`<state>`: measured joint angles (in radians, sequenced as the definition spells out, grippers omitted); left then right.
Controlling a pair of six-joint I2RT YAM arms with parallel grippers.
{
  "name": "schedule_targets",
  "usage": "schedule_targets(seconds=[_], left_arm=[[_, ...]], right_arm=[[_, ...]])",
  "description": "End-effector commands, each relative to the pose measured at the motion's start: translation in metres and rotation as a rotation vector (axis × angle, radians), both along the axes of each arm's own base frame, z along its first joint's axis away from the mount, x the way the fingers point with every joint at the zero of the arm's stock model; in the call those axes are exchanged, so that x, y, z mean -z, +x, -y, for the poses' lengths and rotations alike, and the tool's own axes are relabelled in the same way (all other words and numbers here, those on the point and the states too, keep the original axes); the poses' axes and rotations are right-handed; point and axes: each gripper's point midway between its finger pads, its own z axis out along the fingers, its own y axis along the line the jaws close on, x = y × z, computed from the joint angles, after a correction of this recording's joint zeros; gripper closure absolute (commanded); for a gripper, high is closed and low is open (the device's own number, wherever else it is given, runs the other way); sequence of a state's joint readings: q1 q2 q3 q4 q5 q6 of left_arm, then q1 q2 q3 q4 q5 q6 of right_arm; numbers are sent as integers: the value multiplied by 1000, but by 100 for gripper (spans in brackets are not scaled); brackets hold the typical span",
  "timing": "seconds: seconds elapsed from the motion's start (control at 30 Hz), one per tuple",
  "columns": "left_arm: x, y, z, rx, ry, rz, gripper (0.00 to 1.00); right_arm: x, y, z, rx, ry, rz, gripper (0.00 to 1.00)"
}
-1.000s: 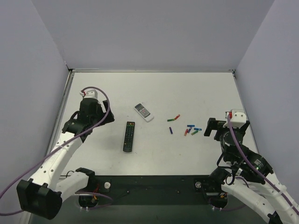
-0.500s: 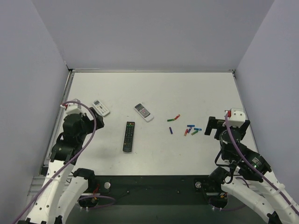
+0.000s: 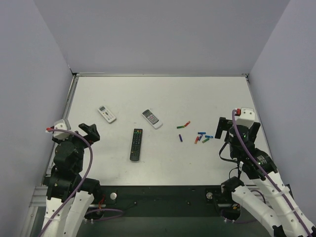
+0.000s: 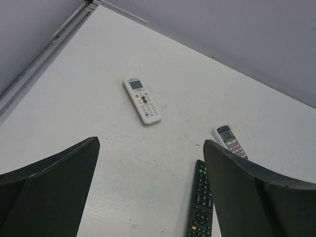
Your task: Load the batteries into the remote control
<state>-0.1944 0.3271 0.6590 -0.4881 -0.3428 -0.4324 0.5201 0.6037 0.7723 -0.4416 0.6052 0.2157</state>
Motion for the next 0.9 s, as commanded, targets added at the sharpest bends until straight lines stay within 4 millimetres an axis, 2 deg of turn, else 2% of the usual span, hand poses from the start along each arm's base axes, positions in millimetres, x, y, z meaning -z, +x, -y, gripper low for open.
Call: schedule_targets(seconds=[0.0,0.07,0.1,0.2,0.33,0.5,0.87], left_arm=[[-20,-5,-18,-96,-7,103,3],[-23,-9,-23,-122,-10,118,3],[-22,-10,-25,-133,-11,117,3],[-26,-14,-31,-172,-18,126,3],[-26,-16,-33,-187,-22,133,3],[-30,-20,-35,-192,-33,151,3],[-32,-19,-30,-165,-23,158,3]], right_arm=[[-3,10,-1,31,144,10,0],[1,11,1,62,202,8,0],[1,11,10,108,218,17,0],[1,8,20,177,282,47,0],[-7,1,35,252,336,115,0],[-16,-8,51,320,320,170,0],[-16,-10,52,311,301,178,0]])
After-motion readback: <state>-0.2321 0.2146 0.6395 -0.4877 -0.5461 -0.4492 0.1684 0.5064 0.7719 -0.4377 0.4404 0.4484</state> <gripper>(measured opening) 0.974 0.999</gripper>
